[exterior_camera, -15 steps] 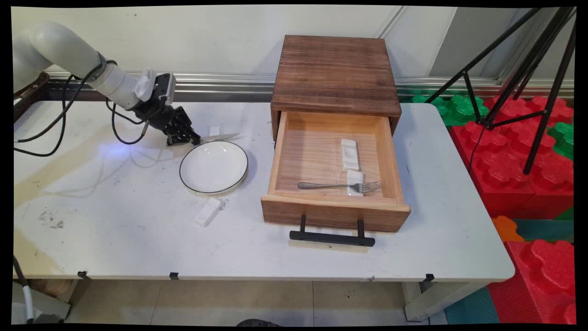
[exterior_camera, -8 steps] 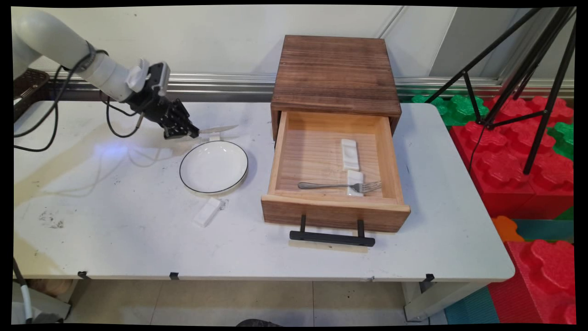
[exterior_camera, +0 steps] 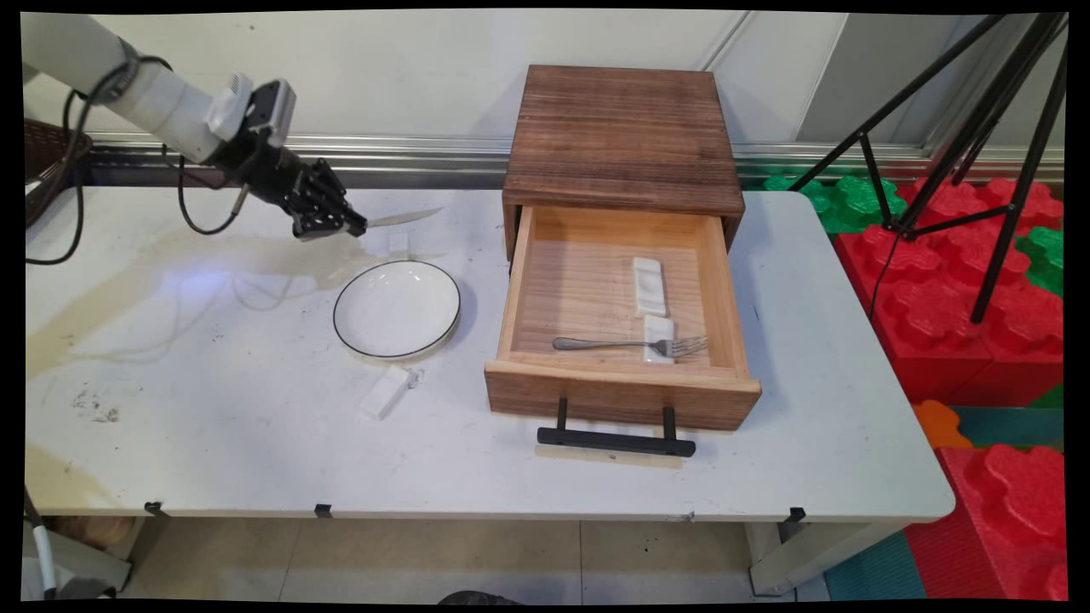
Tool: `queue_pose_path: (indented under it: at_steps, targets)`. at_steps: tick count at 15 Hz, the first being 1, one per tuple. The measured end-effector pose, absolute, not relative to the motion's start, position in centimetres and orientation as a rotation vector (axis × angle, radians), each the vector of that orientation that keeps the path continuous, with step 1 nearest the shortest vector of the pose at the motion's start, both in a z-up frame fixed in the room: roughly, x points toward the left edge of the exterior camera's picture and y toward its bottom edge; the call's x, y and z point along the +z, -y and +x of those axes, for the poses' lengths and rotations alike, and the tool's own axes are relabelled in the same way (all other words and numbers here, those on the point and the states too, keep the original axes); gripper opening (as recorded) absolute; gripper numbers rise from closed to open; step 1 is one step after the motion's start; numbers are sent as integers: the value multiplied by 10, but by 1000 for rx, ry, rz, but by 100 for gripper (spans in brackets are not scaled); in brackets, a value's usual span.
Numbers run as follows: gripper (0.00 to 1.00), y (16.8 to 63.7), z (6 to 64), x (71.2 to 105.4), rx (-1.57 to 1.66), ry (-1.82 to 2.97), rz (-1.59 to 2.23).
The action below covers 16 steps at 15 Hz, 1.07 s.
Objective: Place the picked object into the drawer
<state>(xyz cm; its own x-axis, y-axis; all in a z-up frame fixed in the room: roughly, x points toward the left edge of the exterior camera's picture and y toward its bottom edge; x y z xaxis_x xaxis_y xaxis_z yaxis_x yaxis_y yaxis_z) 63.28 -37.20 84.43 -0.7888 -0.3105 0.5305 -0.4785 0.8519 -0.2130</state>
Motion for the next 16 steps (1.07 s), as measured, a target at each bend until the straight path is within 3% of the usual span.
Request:
queue_pose_path:
  at_steps: [8, 16]
  targets:
    - [0, 360, 590, 900, 458, 2413, 480]
    - [0, 357, 529, 928, 437, 2316, 438]
